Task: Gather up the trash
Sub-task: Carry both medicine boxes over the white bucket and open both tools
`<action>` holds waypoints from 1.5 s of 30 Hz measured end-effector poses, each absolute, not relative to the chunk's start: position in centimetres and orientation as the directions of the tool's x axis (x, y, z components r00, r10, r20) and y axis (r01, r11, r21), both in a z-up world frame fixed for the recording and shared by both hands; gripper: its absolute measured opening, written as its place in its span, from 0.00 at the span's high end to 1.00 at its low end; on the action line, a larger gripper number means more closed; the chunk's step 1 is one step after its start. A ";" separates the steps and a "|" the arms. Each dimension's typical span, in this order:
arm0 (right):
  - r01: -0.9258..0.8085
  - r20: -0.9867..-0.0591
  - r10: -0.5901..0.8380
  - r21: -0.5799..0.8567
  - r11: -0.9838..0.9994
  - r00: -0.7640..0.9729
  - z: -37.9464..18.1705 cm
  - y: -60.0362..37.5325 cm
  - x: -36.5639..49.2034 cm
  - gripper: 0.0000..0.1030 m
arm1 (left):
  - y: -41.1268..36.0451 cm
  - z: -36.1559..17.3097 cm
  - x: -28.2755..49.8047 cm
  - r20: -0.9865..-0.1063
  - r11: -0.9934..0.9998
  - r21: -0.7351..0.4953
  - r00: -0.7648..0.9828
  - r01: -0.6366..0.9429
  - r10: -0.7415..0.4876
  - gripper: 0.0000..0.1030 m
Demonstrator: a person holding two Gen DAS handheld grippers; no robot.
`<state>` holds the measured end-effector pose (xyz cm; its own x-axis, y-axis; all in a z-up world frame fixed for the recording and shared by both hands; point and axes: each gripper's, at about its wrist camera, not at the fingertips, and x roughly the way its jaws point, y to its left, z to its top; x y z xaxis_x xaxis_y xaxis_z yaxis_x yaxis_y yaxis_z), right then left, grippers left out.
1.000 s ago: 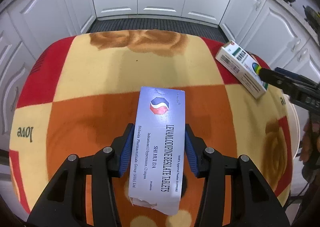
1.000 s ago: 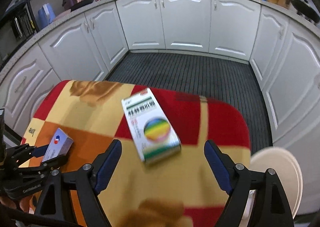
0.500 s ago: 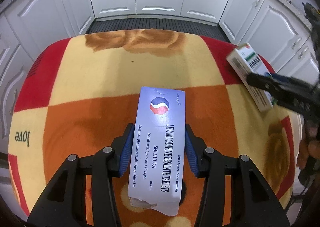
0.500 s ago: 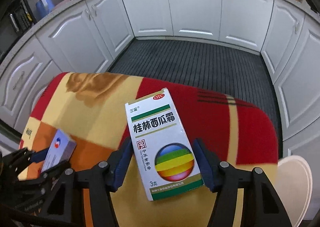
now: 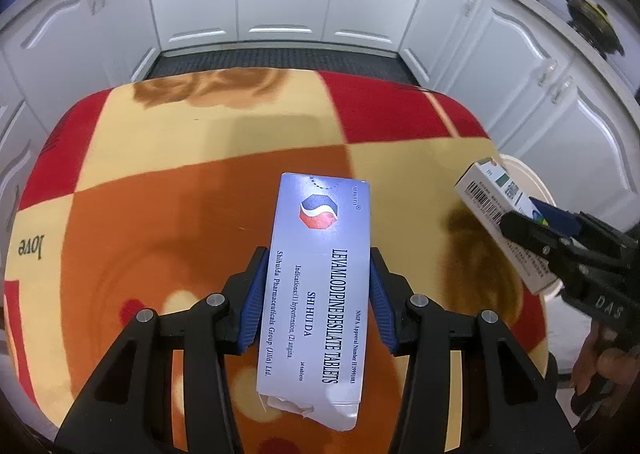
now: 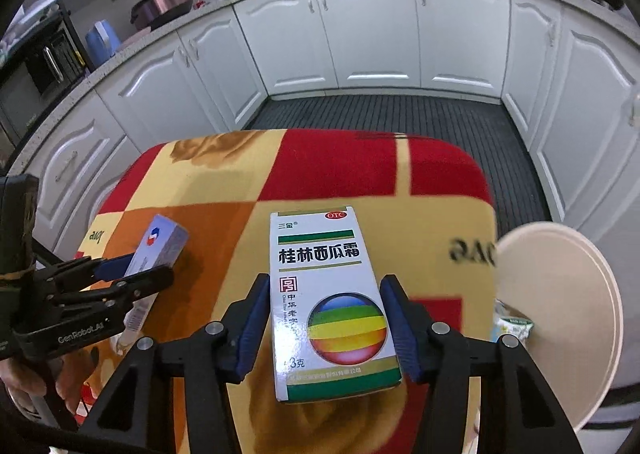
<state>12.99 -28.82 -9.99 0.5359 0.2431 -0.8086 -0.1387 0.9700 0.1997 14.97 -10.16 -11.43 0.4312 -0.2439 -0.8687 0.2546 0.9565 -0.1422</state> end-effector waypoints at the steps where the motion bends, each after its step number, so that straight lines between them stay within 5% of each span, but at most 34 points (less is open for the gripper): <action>1: -0.135 -0.807 0.242 0.201 0.970 0.539 -9.9 -29.0 12.5 0.49 | -10.7 -11.3 14.6 -0.868 0.954 -0.141 0.431 0.264 -0.247 0.56; 45: 0.229 -0.822 0.059 0.226 0.947 0.566 -12.7 -48.0 4.7 0.50 | -32.9 -9.9 12.4 -0.863 0.816 -0.076 0.372 0.573 -0.342 0.56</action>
<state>4.71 -47.99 -12.67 0.5664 0.0594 -0.8220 0.2287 0.9469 0.2261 12.35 -32.87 -9.93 0.3720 -0.3423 -0.8628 0.5732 0.8159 -0.0765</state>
